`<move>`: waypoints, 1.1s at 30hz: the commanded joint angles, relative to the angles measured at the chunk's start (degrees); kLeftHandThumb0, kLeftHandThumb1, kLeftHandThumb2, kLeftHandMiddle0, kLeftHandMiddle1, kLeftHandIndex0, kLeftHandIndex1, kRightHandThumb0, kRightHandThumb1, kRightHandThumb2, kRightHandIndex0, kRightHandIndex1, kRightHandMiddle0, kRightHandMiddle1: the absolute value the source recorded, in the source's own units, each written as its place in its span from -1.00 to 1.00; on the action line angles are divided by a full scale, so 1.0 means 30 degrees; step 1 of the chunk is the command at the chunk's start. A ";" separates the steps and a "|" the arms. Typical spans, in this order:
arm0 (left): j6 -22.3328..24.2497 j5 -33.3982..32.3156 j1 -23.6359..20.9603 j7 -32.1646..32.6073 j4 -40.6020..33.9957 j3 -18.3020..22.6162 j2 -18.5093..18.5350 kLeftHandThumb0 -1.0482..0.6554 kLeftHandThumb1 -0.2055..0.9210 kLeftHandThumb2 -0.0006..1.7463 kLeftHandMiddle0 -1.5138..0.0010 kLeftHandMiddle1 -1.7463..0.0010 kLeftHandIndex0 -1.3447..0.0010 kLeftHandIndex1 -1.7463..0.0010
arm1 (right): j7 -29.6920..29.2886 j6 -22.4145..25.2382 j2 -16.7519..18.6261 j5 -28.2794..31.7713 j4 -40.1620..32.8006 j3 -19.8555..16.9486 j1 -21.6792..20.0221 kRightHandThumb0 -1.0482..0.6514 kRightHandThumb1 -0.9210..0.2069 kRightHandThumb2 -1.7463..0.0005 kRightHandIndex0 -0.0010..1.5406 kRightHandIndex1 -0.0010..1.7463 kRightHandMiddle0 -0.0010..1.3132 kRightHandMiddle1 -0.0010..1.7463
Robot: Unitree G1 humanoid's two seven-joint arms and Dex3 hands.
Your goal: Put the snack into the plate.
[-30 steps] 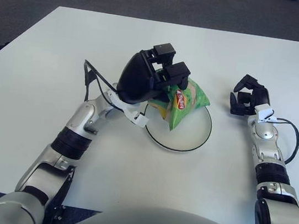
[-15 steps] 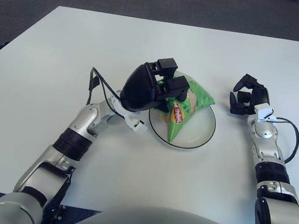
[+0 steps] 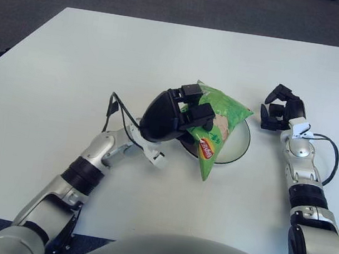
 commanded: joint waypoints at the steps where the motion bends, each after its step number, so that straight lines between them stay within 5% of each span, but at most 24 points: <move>1: 0.0486 -0.1448 0.0186 -0.3167 -0.0845 0.0048 0.1106 0.23 -0.45 0.78 -0.02 -0.98 0.17 -0.97 | 0.0476 0.1083 0.0577 -0.0124 0.0767 0.0439 0.1372 -0.37 0.20 -0.61 0.72 1.00 0.03 1.00; 4: 0.0865 -0.2860 0.0143 -0.6223 -0.1275 0.0070 0.2434 0.23 0.02 0.42 0.31 -0.99 0.36 -0.93 | 0.0475 0.1213 0.0637 -0.0106 0.0680 0.0432 0.1363 -0.37 0.21 -0.61 0.72 1.00 0.03 1.00; 6: 0.1131 -0.3839 0.0120 -0.8000 -0.1598 -0.0103 0.2981 0.46 0.59 -0.07 0.57 -1.00 0.74 -0.68 | 0.0508 0.1291 0.0653 -0.0075 0.0607 0.0415 0.1380 -0.37 0.21 -0.61 0.72 1.00 0.04 1.00; 10: 0.1384 -0.5481 0.0305 -1.0318 -0.2280 -0.0101 0.3782 -0.24 0.48 -0.06 0.91 -0.22 0.94 -0.26 | 0.0563 0.1361 0.0662 -0.0035 0.0543 0.0390 0.1400 -0.37 0.21 -0.61 0.71 1.00 0.04 1.00; 15: 0.1972 -0.7331 0.0830 -1.2999 -0.3679 0.0179 0.4832 -0.47 0.53 -0.10 0.98 0.25 0.99 0.02 | 0.0679 0.1333 0.0653 -0.0021 0.0621 0.0367 0.1372 -0.37 0.20 -0.61 0.71 1.00 0.03 1.00; 19: 0.2306 -0.8716 0.0845 -1.5102 -0.4471 0.0435 0.5860 -0.61 0.80 -0.28 1.00 0.62 1.00 0.43 | 0.0828 0.1121 0.0593 -0.0048 0.0795 0.0411 0.1323 -0.37 0.20 -0.61 0.70 1.00 0.03 1.00; 25: 0.2093 -1.0639 -0.0149 -1.7952 -0.4164 0.0561 0.7089 -0.78 0.98 -0.36 1.00 0.94 1.00 0.87 | 0.0687 0.1084 0.0540 -0.0274 0.0911 0.0501 0.1221 -0.37 0.20 -0.61 0.71 1.00 0.03 1.00; 33: 0.2038 -1.2537 -0.0744 -2.0142 -0.3887 0.0939 0.7591 -0.95 1.00 -0.46 1.00 1.00 1.00 0.99 | 0.0582 0.1151 0.0545 -0.0350 0.1047 0.0535 0.1133 -0.37 0.19 -0.60 0.71 1.00 0.03 1.00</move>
